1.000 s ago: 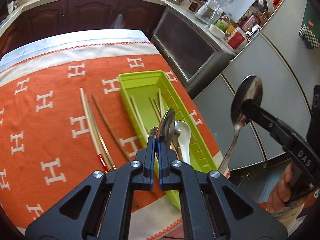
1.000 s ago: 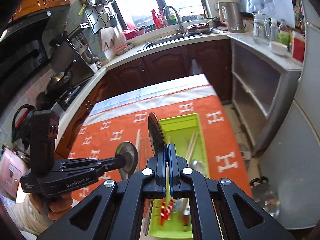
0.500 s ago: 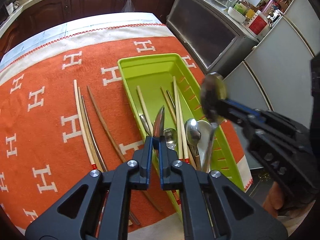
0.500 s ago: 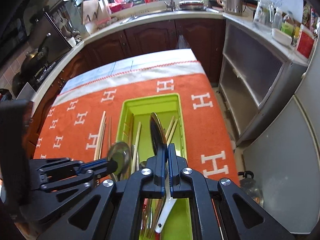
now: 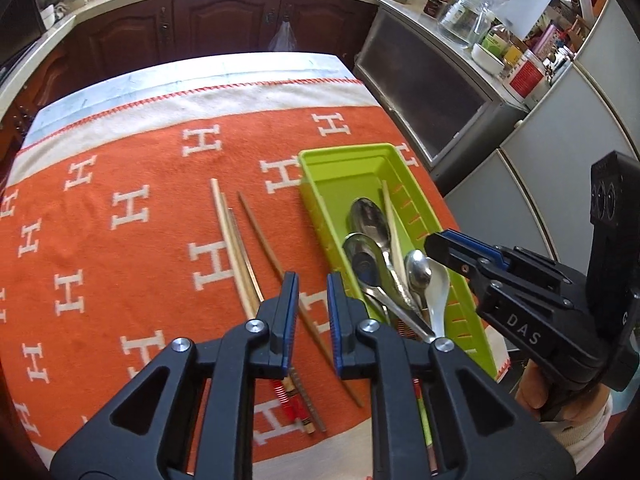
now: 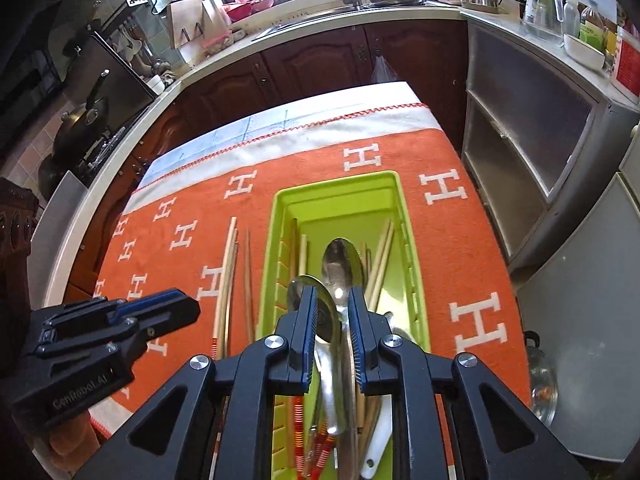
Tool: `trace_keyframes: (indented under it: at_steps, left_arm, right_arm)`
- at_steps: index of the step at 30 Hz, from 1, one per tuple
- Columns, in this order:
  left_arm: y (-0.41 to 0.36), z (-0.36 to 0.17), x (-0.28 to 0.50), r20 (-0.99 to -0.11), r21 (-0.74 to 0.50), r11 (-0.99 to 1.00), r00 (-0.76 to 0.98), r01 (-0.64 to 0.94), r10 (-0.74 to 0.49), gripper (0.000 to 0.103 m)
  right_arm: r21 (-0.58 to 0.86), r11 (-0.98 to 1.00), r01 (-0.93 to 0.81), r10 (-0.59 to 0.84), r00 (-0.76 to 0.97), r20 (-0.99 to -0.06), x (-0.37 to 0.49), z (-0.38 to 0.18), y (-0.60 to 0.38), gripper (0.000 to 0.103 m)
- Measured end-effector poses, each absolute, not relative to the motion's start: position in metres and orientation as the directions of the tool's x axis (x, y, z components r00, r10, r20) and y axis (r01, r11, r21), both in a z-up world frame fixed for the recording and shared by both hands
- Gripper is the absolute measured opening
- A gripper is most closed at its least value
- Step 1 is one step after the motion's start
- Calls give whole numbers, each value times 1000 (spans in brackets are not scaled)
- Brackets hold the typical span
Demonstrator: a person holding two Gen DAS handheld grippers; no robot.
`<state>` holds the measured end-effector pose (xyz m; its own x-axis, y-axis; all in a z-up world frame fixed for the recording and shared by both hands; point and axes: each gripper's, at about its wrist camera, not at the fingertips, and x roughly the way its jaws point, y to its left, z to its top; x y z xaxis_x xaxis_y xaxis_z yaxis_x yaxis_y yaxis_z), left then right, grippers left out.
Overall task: Organize utensils
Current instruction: 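Carry both spoons into the green tray and release them, then move the right gripper to a red-striped chopstick and grasp it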
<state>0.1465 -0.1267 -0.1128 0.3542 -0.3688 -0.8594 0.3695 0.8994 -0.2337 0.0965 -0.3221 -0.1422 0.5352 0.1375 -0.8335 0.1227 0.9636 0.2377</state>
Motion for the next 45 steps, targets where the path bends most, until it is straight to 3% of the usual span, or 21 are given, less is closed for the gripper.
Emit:
trace_keyframes:
  at_steps: [17, 32, 45]
  left_arm:
    - [-67, -81, 122, -841, -177, 939, 450, 293, -299, 12]
    - [-19, -132, 112, -874, -142, 972, 438, 186, -211, 12]
    - [16, -158, 121, -889, -199, 972, 396, 121, -231, 12]
  right_arm:
    - [359, 932, 47, 270, 570, -776, 65, -105, -285, 16]
    - [363, 932, -5, 330, 429, -841, 76, -177, -210, 16]
    - [279, 960, -11, 264, 366, -892, 110, -223, -169, 16]
